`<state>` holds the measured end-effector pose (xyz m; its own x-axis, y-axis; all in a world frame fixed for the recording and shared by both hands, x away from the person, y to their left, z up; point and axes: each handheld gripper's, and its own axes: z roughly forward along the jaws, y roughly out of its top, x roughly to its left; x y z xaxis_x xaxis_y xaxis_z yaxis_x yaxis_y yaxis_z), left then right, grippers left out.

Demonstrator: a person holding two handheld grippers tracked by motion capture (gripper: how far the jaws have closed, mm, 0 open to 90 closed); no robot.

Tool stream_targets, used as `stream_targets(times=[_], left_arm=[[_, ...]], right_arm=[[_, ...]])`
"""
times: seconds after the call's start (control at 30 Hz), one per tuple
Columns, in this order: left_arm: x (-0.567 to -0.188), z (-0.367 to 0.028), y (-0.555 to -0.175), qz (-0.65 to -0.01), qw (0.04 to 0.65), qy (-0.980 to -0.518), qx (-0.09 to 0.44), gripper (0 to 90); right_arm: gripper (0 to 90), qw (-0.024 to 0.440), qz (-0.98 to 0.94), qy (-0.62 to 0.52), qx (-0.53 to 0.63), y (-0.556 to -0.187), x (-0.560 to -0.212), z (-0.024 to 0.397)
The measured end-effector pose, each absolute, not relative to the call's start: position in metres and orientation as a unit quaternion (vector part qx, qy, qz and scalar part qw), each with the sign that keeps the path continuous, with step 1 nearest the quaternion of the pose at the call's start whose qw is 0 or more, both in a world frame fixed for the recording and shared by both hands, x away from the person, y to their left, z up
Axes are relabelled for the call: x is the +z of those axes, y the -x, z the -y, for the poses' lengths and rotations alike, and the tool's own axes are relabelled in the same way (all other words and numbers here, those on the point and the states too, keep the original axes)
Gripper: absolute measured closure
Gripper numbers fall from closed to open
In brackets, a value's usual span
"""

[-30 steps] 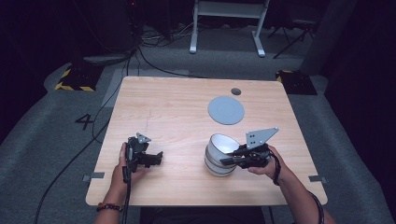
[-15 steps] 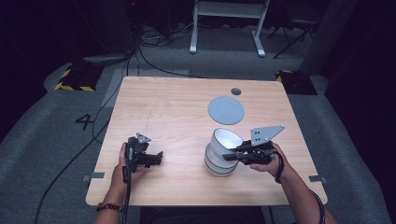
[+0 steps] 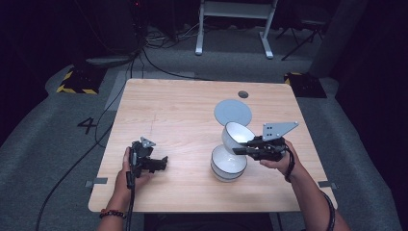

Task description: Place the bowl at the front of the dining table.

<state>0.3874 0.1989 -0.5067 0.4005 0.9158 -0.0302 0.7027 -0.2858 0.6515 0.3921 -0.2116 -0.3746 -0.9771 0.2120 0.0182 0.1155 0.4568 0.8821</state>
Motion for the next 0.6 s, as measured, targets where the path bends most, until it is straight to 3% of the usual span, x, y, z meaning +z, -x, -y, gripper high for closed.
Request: stream_targets(times=[0.6], left_arm=[[-0.507,-0.199,-0.387,-0.517,0.298,-0.782,0.179,0.0]], right_arm=[[81.0,0.089,-0.846,-0.129,0.51,-0.417,-0.37,0.218]])
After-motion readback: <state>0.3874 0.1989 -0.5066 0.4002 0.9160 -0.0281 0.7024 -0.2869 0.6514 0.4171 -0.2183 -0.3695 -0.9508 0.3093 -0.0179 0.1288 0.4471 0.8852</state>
